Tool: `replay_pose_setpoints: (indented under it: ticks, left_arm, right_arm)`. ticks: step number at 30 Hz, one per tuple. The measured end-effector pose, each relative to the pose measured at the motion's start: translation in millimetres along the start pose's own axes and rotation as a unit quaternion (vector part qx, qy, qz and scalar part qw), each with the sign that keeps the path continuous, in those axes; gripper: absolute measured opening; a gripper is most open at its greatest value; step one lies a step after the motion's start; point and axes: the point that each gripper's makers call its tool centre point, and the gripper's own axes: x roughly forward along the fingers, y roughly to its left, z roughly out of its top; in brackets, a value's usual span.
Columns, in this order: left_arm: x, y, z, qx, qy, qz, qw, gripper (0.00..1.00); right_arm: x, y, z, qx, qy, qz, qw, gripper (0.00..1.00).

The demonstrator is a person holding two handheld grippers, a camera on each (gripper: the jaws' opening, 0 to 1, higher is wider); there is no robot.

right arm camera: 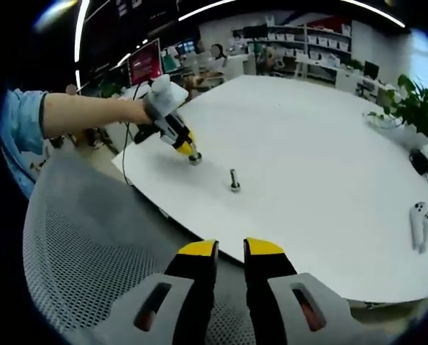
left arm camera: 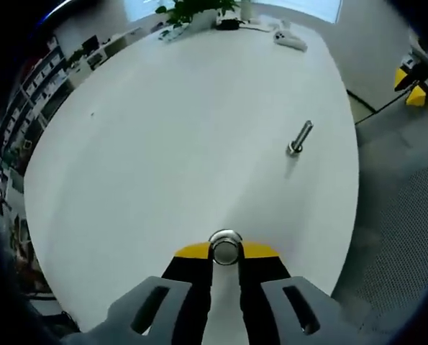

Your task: Place the washer onto the threaded stud by aligning its center hole with the stud, sliding it down to the base, and recovering from edge contact or off-axis alignment until the washer reaches the visible bottom stop.

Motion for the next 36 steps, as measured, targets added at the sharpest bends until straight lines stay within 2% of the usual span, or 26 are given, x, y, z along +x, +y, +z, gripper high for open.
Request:
replay_pose_setpoints:
  ticks: [8,13,16,18,21,26,31,36]
  left_arm:
    - [2.2,-15.6,4.8,-0.002,0.008,-0.011,0.9999,0.11]
    - [3.9,-27.4,7.8,0.011,0.011,-0.024,0.9996,0.10]
    - [3.9,-34.9,10.1,0.033,0.016,-0.023,0.9990,0.10]
    - [5.3,-38.4,14.0,0.055,0.009,-0.022,0.9982,0.10]
    - [5.8,-43.2,16.9,0.046,0.013,-0.025,0.9986,0.10]
    - [6.9,-50.1,20.0,0.060,0.023,-0.023,0.9976,0.10]
    - [7.0,-54.5,20.6,0.054,0.023,-0.030,0.9978,0.10]
    - [7.6,-60.3,26.7,0.067,0.020,-0.028,0.9972,0.10]
  right_arm:
    - [0.9,2.2,-0.3,0.000,0.002,0.008,1.0000,0.17]
    - [0.5,2.4,0.9,-0.003,-0.002,0.009,1.0000,0.18]
    - [0.4,1.1,0.6,-0.002,-0.001,0.006,1.0000,0.18]
    - [0.3,1.0,0.7,0.003,-0.003,0.006,1.0000,0.18]
    - [-0.4,-0.7,1.2,0.008,-0.006,0.002,1.0000,0.18]
    - [-1.2,-2.0,1.9,0.009,-0.009,-0.004,0.9999,0.18]
    - [-1.3,-2.2,2.3,0.010,-0.010,-0.005,0.9999,0.18]
    - [-1.1,-2.3,2.7,0.012,-0.012,-0.004,0.9998,0.17]
